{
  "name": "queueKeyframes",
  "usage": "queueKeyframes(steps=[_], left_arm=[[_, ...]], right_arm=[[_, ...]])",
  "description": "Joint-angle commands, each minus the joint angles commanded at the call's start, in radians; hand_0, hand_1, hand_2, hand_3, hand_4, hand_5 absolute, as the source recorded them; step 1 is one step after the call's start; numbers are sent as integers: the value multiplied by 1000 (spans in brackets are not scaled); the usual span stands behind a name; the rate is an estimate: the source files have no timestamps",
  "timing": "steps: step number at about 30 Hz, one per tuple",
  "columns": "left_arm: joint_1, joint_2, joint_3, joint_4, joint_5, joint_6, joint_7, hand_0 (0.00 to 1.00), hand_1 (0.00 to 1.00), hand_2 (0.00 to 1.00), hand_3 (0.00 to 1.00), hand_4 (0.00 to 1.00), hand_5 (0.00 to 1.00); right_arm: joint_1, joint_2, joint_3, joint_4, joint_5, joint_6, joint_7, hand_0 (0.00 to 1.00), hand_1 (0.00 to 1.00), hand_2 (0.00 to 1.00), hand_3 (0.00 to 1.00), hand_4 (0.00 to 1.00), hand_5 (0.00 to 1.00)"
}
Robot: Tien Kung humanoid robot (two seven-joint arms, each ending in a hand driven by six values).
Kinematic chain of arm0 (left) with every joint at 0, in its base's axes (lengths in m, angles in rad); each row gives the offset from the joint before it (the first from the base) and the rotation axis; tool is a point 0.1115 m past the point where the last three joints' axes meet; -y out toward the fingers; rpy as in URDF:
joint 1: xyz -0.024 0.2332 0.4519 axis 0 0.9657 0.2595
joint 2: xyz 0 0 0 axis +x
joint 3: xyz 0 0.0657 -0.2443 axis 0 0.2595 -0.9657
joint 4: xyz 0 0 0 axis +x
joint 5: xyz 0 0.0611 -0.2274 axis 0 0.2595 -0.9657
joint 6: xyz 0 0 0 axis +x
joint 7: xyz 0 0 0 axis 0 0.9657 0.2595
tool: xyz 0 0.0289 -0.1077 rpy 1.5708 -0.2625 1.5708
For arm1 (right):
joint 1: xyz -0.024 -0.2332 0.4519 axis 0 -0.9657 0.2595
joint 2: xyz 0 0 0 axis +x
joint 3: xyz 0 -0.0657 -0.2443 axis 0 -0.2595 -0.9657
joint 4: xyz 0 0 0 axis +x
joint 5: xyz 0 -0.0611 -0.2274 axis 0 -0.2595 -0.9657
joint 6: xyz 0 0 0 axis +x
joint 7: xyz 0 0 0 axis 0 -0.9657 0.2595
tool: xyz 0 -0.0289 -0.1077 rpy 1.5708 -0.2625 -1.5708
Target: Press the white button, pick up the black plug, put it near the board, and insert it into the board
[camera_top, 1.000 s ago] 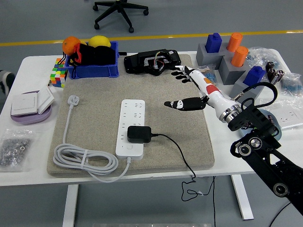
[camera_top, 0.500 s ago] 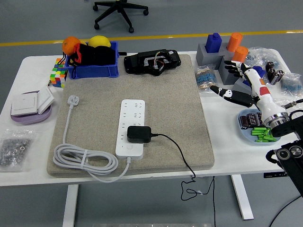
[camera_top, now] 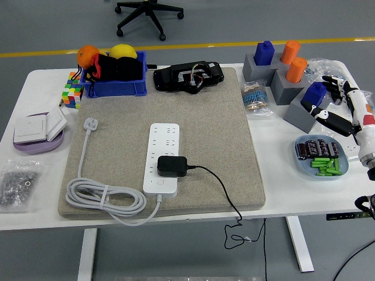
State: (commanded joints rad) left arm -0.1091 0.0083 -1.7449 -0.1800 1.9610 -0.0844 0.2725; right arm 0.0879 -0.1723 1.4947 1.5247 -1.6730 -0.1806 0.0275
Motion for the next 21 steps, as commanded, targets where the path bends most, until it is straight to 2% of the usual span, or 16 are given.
queueKeyframes(steps=[11,12,17,18,21], left_arm=[[-20,-4,14,0,-7,-2,-3,625,630,636,691,556,388],[-21,-5,14,0,-8,-2,-2,625,630,636,691,556,388],[-21,-7,18,0,-12,-2,-2,625,630,636,691,556,388],[-20,-7,15,0,-10,-1,-2,625,630,636,691,557,388],[-19,-5,8,0,-3,-1,-2,625,630,636,691,557,388]], right_arm=[[-22,25,83,38,-10,-12,48,826,790,771,781,998,591],[-23,27,87,40,-10,-13,50,779,754,737,748,998,569],[-33,37,116,57,-20,-22,68,779,754,737,748,998,569],[-35,39,120,60,-23,-25,68,759,733,724,732,998,533],[-38,41,132,68,-32,-30,65,759,733,724,732,998,533]])
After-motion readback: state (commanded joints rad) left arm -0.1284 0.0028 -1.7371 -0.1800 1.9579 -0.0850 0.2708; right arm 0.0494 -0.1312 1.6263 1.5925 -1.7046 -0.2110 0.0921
